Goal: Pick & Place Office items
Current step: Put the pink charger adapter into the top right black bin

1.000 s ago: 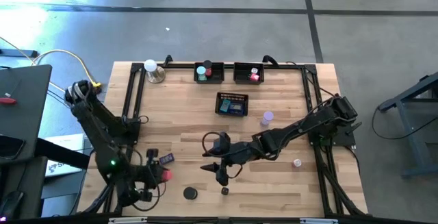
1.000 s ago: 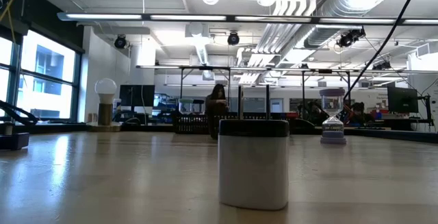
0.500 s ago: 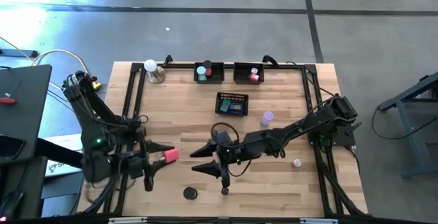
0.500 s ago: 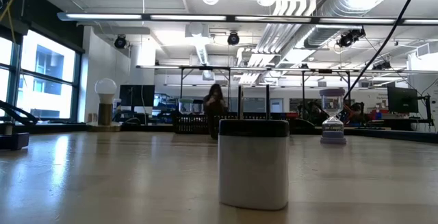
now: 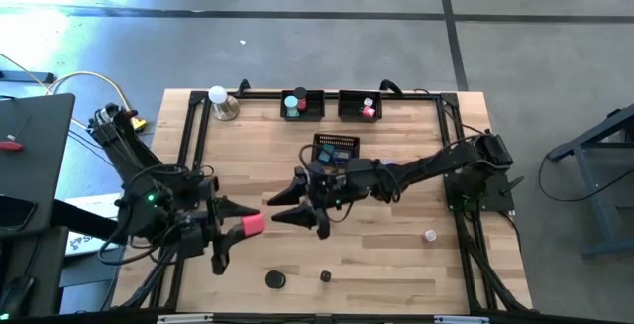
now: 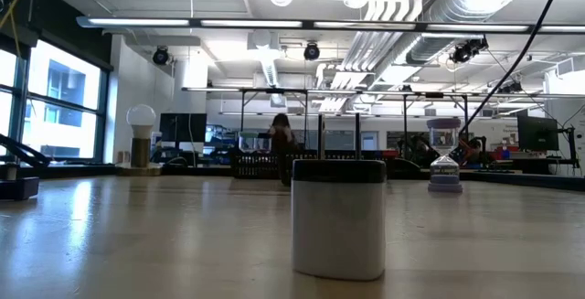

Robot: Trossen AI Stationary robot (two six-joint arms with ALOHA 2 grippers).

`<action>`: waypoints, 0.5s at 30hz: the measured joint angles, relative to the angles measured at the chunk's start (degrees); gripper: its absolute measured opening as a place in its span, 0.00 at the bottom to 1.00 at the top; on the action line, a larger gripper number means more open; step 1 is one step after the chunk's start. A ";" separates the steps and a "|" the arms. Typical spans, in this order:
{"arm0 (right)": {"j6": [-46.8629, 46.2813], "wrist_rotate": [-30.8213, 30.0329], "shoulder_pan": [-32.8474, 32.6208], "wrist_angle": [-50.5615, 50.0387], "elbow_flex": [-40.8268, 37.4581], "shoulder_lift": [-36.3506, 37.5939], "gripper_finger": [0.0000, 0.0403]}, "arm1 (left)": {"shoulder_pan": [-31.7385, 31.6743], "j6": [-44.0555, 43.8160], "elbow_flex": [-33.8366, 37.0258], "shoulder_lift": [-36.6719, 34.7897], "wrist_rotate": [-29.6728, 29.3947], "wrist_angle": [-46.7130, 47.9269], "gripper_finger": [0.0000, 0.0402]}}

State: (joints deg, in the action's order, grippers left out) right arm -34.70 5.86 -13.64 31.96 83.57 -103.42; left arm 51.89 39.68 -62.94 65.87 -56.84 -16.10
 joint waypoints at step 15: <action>0.40 2.33 0.14 6.09 0.00 0.00 0.51 | -5.80 -1.97 0.09 -0.02 6.26 1.76 0.35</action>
State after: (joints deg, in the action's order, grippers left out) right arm -34.30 8.19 -13.50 38.04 83.57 -103.42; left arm 46.09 37.71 -62.85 65.84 -50.58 -14.33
